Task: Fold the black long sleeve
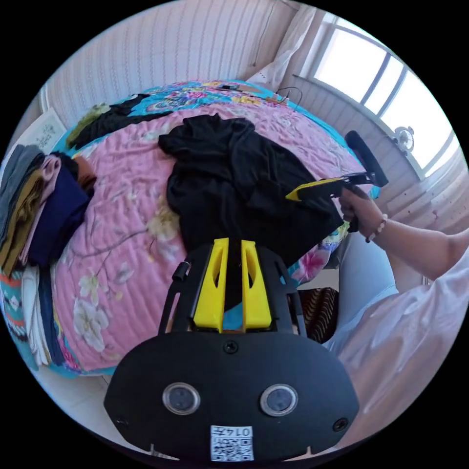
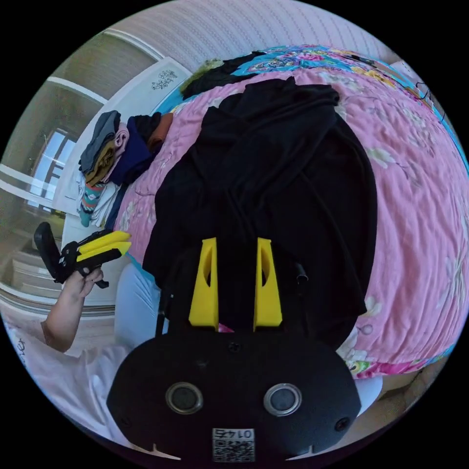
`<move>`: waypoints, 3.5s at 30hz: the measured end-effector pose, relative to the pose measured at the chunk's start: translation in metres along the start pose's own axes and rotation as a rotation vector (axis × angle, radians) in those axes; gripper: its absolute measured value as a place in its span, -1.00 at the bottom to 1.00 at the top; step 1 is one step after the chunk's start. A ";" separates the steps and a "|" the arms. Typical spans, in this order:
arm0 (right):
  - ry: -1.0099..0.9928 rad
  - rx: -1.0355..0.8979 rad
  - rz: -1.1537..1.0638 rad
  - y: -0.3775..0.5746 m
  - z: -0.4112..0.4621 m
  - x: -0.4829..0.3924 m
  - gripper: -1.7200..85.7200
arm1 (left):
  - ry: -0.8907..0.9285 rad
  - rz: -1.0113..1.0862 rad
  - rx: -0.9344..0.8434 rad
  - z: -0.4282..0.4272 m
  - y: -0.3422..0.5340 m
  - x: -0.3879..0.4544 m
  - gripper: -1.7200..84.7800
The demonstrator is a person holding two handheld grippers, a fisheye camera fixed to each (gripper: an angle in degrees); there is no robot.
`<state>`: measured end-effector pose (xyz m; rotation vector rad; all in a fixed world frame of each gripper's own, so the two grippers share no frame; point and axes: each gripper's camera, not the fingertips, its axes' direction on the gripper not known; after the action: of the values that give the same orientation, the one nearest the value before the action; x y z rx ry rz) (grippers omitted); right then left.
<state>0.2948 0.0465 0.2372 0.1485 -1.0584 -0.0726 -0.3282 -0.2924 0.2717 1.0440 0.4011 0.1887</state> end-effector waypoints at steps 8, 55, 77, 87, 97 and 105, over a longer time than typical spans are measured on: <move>-0.165 0.436 0.193 0.067 -0.177 0.102 -0.91 | 0.092 0.329 -0.015 0.053 -0.075 0.096 -0.77; -0.019 -0.080 0.237 0.154 -0.183 0.090 -0.94 | 0.057 -0.372 -0.203 0.083 0.168 -0.169 -0.97; -0.004 0.784 0.613 0.294 -0.394 0.222 -0.81 | 0.042 -0.111 -0.132 0.204 0.097 -0.016 -0.95; -0.134 1.135 0.666 0.330 -0.437 0.348 -0.75 | 0.295 0.382 -0.179 0.397 -0.098 0.210 -0.93; -0.253 1.060 0.670 0.342 -0.473 0.392 -0.94 | 0.114 0.504 -0.104 0.586 -0.208 0.375 -0.73; -0.320 1.195 0.706 0.386 -0.494 0.418 -0.95 | 0.059 0.581 -0.205 0.676 -0.200 0.454 -0.95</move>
<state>0.9254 0.4156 0.4206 0.8437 -1.3023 1.2277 0.3545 -0.7788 0.2897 0.9315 0.1167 0.7654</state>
